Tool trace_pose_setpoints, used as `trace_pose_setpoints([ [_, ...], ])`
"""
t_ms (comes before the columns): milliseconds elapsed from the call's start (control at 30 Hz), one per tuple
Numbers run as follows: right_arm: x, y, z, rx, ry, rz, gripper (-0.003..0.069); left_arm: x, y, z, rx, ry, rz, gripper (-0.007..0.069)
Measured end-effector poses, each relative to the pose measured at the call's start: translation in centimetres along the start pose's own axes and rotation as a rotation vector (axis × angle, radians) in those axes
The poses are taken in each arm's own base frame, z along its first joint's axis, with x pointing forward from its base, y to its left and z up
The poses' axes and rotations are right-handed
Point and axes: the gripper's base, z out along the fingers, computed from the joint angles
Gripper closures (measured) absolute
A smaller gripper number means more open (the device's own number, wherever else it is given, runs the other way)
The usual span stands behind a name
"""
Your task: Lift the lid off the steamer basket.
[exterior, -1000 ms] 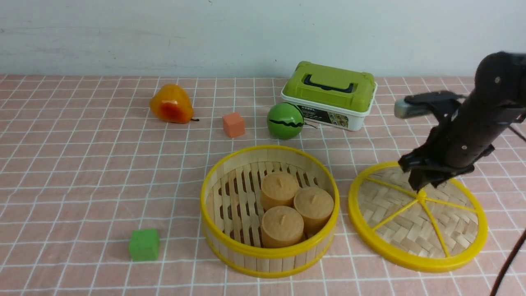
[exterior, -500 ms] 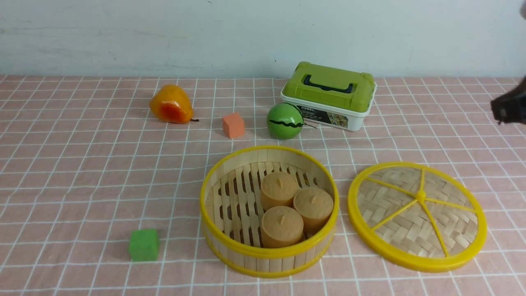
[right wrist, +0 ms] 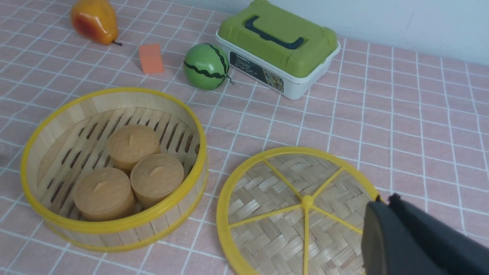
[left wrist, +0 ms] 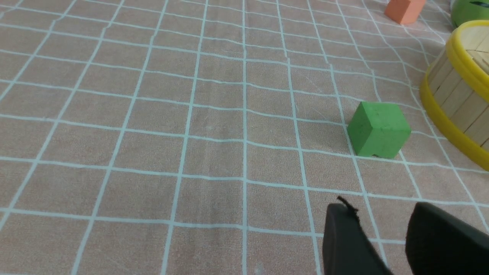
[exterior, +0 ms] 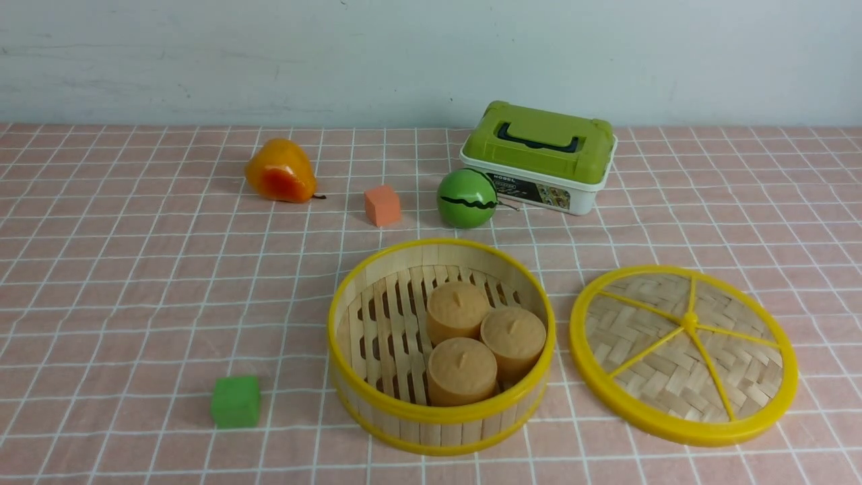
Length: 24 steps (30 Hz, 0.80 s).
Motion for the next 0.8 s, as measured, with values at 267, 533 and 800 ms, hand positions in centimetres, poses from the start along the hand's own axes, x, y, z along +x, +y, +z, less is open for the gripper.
trace_pose_setpoints([
  [267,0.3,0.1,-0.3,-0.007,0.021,-0.002,0.0673,0.0,0.0,0.0,0.0,0.0,0.0,0.0386],
  [533,0.3,0.1,-0.3,-0.007,0.023,-0.002,0.0666,0.0,0.0,0.0,0.0,0.0,0.0,0.0386],
  [800,3.6,0.1,-0.7,0.015,-0.037,0.004,0.0664,0.0,0.0,0.0,0.0,0.0,0.0,0.0386],
])
